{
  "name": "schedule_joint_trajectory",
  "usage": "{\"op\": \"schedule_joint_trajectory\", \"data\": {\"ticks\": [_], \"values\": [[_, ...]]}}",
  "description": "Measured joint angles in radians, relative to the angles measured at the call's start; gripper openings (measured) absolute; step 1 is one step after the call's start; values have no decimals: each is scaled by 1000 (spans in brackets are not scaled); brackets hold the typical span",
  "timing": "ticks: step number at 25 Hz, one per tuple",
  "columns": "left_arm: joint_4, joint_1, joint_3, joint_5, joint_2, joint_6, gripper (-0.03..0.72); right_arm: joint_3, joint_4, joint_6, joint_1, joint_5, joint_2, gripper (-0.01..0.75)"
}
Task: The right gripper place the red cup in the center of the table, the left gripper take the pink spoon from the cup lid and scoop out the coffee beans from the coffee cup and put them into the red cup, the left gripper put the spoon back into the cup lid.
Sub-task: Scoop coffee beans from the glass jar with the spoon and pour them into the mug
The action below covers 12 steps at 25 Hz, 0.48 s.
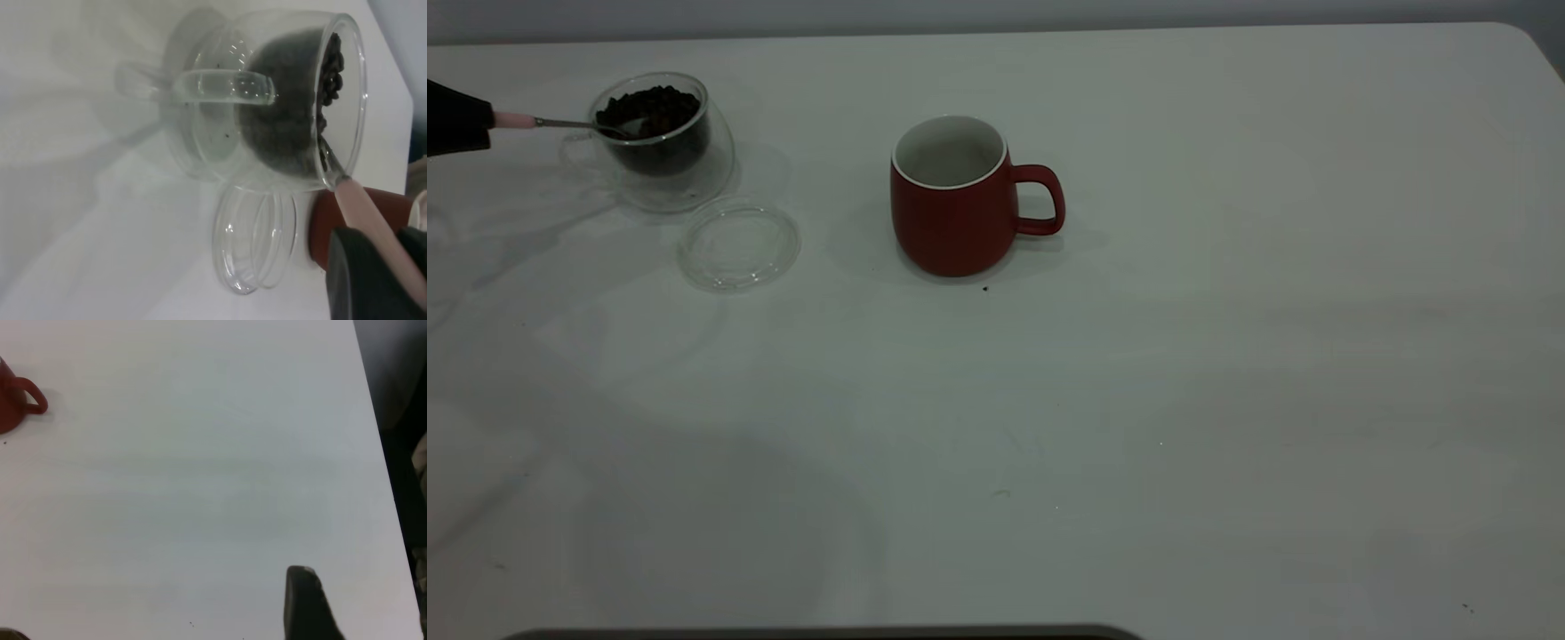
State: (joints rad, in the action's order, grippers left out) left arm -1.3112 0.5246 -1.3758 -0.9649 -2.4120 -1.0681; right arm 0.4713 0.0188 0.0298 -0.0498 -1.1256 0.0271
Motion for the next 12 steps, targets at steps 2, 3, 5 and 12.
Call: {"op": "schedule_joint_trajectory", "data": {"ticks": [2, 3, 5, 12], "values": [[0, 0, 0, -13, 0, 0, 127, 0, 0, 0, 0, 0, 0, 436], [0, 0, 0, -20, 0, 0, 127, 0, 0, 0, 0, 0, 0, 436], [0, 0, 0, -31, 0, 0, 127, 0, 0, 0, 0, 0, 0, 436], [1, 0, 0, -57, 0, 1, 127, 0, 0, 0, 0, 0, 0, 436]]}}
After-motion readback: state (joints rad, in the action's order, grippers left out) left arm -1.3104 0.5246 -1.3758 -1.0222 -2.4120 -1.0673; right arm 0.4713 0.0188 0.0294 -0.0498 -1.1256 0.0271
